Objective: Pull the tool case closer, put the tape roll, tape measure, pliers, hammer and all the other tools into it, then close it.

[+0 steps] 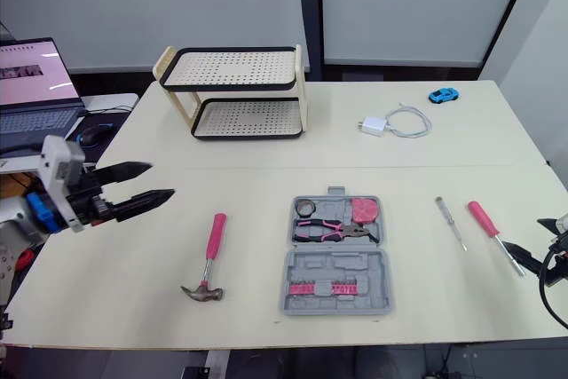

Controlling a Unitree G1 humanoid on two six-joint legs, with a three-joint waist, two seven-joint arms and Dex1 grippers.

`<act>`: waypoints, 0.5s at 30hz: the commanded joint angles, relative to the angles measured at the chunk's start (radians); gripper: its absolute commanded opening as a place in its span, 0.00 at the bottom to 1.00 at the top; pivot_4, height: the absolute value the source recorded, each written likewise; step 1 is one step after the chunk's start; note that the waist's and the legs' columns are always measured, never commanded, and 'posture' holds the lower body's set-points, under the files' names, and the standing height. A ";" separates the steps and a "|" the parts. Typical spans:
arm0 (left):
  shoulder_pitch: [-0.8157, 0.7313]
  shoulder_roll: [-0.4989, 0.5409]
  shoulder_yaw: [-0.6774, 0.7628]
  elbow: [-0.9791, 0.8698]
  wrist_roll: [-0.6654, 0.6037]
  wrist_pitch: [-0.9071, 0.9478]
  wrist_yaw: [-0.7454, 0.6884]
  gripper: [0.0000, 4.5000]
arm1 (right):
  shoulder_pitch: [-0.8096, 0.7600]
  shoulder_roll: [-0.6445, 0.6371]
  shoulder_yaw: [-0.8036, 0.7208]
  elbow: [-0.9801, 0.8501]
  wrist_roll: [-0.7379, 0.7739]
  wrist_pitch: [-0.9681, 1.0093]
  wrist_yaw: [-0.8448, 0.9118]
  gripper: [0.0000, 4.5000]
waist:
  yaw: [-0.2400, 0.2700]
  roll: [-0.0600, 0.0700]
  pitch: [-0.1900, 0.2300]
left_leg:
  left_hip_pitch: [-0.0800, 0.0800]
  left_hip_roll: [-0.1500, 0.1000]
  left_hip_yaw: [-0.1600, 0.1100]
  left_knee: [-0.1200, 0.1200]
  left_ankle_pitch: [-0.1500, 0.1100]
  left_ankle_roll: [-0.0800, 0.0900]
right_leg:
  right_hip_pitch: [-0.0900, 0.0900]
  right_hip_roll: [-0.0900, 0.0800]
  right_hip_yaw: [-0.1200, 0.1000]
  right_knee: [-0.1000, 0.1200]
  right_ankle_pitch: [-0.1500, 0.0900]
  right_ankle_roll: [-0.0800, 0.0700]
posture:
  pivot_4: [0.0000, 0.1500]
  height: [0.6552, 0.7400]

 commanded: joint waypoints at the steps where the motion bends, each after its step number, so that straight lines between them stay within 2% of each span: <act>1: -0.104 -0.029 -0.087 -0.138 -0.070 0.048 -0.032 1.00 | 0.031 0.005 -0.074 -0.067 0.050 0.039 0.021 0.99 | 0.000 0.000 0.000 | 0.000 0.000 0.000 0.000 0.000 0.000 | 0.000 0.000 0.000 0.000 0.000 0.000 | 1.00 1.00; 7: -0.262 -0.108 -0.248 -0.304 -0.144 0.114 -0.078 1.00 | 0.090 0.009 -0.138 -0.093 0.082 0.078 0.059 0.99 | -0.005 0.000 0.000 | 0.000 -0.002 0.002 0.000 0.000 0.000 | 0.000 0.001 0.001 -0.001 0.000 0.000 | 1.00 1.00; 15: -0.287 -0.152 -0.325 -0.326 -0.112 0.073 -0.122 1.00 | 0.134 0.005 -0.197 -0.119 0.097 0.113 0.087 0.99 | -0.003 0.000 0.000 | 0.001 -0.002 0.006 0.001 0.000 0.000 | 0.001 0.003 0.001 0.000 0.000 0.000 | 1.00 1.00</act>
